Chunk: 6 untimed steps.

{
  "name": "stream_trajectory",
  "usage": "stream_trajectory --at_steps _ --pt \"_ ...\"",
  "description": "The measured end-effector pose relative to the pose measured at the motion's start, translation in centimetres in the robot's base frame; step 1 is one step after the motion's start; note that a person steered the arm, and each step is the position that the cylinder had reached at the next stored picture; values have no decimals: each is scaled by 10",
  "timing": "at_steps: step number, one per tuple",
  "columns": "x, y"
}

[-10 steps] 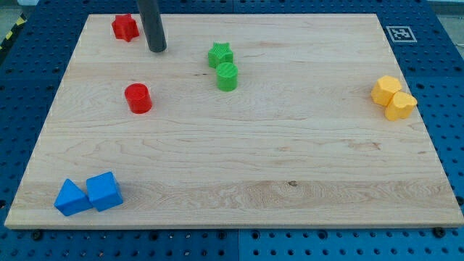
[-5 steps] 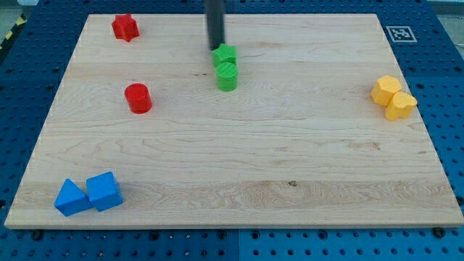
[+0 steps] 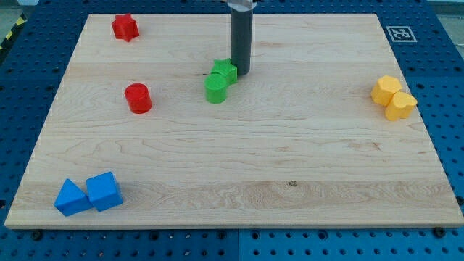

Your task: Push the green blocks towards the right side of the red circle

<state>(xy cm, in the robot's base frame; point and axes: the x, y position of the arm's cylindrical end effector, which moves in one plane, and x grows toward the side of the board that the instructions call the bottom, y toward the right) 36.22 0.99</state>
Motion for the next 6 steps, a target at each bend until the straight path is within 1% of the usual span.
stream_trajectory --at_steps 3,4,5,6 --pt "5 0" --pt "16 0" --pt "16 0" --pt "16 43"
